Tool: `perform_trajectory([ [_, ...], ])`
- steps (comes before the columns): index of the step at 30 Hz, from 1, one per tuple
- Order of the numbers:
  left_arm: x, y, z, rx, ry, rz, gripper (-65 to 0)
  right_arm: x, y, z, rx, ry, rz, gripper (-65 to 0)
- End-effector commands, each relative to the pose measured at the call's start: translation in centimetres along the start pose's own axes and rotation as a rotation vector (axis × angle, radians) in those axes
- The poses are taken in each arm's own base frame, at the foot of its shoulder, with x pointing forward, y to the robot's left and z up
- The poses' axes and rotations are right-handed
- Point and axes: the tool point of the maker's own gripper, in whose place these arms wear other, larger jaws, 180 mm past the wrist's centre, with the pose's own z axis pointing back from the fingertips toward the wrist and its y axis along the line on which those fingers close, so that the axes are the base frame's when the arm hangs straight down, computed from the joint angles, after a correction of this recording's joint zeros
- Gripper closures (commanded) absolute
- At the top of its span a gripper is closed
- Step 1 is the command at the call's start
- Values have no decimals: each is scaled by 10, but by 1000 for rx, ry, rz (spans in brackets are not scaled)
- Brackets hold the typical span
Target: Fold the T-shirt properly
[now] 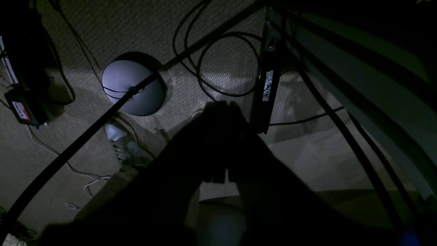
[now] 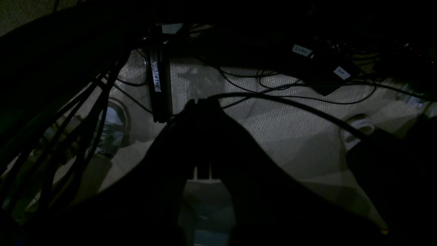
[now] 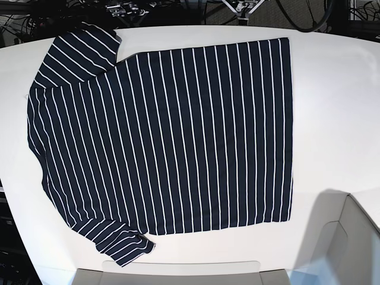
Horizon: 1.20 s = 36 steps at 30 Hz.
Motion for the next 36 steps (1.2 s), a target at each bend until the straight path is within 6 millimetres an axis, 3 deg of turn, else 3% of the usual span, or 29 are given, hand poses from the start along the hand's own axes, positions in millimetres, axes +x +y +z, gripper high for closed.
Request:
perform_trajectory([
  [1,-1,0,0,3,-3,-1,-3,3,-2,0,2,-8,3,-2],
  [36,-1,11,0,20,-2,-2,-3,4,-10,1,-11,-11,-3,-2],
])
